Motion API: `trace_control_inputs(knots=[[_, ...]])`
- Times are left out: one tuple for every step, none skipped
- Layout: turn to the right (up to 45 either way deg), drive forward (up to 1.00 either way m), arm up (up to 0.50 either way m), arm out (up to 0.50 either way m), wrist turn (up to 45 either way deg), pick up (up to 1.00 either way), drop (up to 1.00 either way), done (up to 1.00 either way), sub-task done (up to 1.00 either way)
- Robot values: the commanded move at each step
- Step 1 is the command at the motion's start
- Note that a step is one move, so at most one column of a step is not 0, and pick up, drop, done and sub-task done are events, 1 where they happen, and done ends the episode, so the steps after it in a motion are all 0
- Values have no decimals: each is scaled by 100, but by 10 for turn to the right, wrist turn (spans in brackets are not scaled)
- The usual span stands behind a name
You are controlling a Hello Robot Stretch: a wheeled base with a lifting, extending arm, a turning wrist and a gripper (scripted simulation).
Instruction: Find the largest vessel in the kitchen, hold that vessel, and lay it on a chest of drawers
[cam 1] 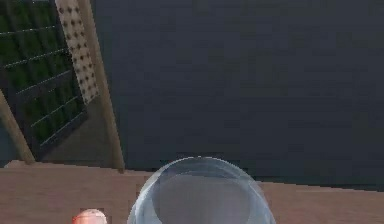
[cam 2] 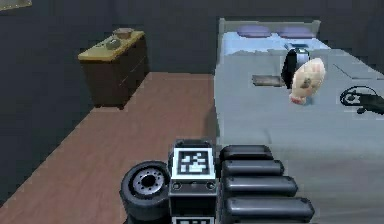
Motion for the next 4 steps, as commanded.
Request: trace_control_inputs(knots=[[-360, 0, 0, 0, 0, 0, 0, 0, 0], [0, 20, 0, 0, 0, 0, 0, 0, 0], [450, 0, 0, 0, 0, 0, 0, 0, 0], [450, 0, 0, 0, 0, 0, 0, 0, 0]])
